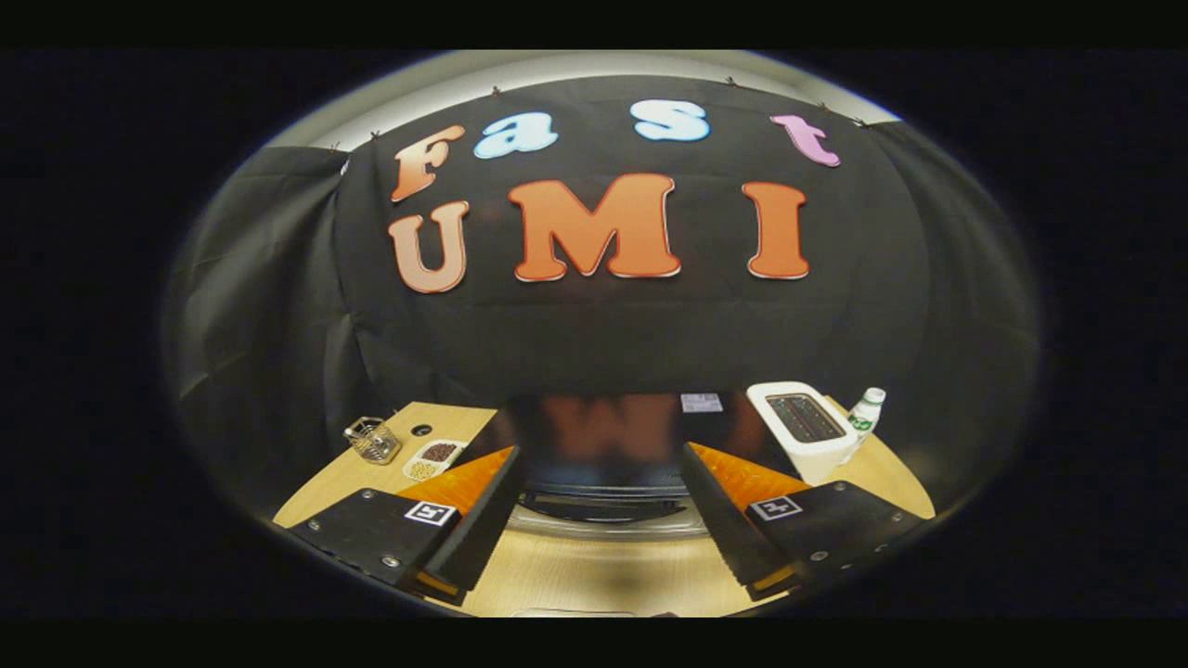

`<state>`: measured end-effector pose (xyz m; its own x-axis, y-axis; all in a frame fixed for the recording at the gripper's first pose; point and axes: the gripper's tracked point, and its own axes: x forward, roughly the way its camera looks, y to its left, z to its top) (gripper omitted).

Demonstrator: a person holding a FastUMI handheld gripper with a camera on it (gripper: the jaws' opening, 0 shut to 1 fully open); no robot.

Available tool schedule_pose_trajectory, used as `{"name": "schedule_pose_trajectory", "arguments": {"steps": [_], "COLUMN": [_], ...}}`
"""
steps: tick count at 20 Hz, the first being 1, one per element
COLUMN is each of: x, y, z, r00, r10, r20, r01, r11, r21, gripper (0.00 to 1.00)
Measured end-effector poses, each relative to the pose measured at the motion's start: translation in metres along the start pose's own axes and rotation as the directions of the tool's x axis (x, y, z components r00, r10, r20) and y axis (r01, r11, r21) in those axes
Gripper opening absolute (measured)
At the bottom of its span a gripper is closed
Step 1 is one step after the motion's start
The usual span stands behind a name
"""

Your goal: Open the toaster oven, put the food inside, and close the toaster oven door.

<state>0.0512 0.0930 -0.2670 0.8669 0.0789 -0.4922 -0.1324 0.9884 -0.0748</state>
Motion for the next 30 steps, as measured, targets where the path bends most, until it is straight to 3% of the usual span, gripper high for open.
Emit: {"name": "schedule_pose_trajectory", "arguments": {"steps": [12, 16, 21, 23, 30], "x": [0.039, 0.038, 0.019, 0.008, -0.042], "y": [0.002, -0.001, 0.000, 0.002, 0.004], "z": [-0.054, -0.052, -0.063, -0.070, -0.119], "r00": [0.980, 0.985, 0.987, 0.986, 0.966], "r10": [-0.082, -0.096, -0.086, -0.084, -0.064], "r20": [-0.183, -0.141, -0.138, -0.143, -0.252], "r01": [0.089, 0.095, 0.084, 0.081, 0.062], "r11": [0.996, 0.995, 0.996, 0.996, 0.998], "r21": [0.030, -0.011, -0.020, -0.023, -0.015], "gripper": [0.99, 0.98, 0.97, 0.92, 0.89]}}
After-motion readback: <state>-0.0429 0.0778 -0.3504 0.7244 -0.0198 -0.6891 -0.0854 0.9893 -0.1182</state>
